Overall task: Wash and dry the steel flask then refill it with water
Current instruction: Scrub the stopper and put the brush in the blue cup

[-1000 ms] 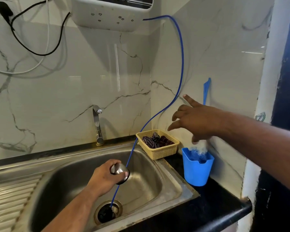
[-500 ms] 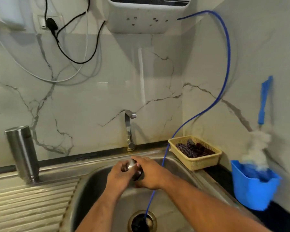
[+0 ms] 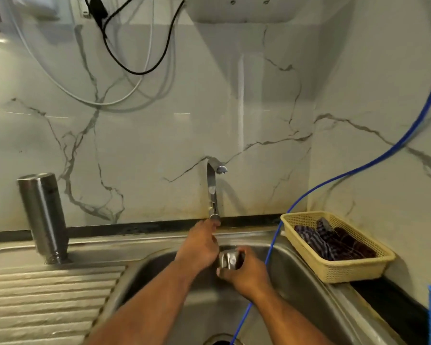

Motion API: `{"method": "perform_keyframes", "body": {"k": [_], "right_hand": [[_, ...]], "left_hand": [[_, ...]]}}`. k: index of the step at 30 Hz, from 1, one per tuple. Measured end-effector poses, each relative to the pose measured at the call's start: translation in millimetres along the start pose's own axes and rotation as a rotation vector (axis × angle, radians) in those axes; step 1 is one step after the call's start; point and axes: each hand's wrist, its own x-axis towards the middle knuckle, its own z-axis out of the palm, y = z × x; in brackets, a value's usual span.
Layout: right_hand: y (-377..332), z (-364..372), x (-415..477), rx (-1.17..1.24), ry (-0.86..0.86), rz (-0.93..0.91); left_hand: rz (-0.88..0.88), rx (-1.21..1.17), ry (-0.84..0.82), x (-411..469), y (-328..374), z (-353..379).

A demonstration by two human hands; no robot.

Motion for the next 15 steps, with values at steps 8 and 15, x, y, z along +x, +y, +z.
{"method": "perform_keyframes", "body": {"k": [8, 15], "right_hand": [[5, 12, 10, 0.070, -0.018, -0.008], [7, 8, 11, 0.157, 0.001, -0.003]], "left_hand": [[-0.014, 0.181, -0.047, 72, 13, 15], [-0.070, -0.027, 0.128, 72, 17, 22]]}}
